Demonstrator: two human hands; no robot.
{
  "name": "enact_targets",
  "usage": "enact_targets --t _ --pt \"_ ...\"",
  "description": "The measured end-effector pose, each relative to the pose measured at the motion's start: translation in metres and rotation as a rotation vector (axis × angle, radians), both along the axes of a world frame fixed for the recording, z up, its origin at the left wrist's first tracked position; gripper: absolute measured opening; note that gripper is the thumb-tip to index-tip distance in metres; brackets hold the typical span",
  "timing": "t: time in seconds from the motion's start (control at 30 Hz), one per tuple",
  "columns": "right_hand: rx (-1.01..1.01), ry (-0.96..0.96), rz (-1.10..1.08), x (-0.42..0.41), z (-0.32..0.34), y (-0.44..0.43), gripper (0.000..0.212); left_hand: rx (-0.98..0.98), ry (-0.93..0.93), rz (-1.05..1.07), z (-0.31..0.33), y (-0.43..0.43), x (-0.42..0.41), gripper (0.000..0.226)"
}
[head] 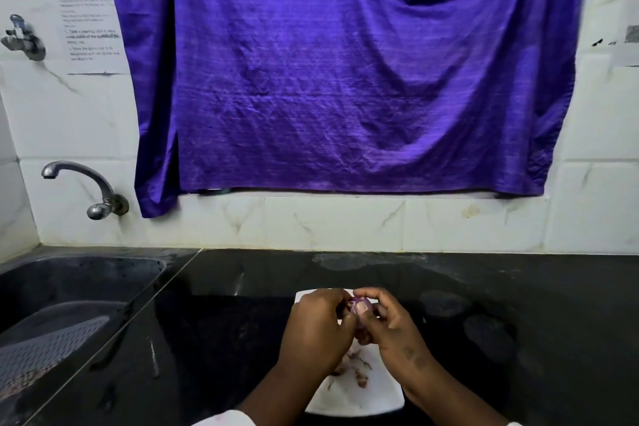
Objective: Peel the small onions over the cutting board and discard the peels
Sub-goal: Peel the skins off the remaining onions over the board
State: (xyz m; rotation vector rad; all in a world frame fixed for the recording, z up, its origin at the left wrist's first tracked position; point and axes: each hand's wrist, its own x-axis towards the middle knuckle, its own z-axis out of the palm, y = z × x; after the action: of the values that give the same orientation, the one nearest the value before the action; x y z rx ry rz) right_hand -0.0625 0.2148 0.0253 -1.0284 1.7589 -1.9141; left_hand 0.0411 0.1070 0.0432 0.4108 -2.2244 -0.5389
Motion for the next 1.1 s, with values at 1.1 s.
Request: enact_targets --t 1.1 --pt "0.251 -0.296 0.043 0.018 0.022 0.003 0.039 -0.235 -0.166 -0.395 -0.003 -0.032 0.02 0.029"
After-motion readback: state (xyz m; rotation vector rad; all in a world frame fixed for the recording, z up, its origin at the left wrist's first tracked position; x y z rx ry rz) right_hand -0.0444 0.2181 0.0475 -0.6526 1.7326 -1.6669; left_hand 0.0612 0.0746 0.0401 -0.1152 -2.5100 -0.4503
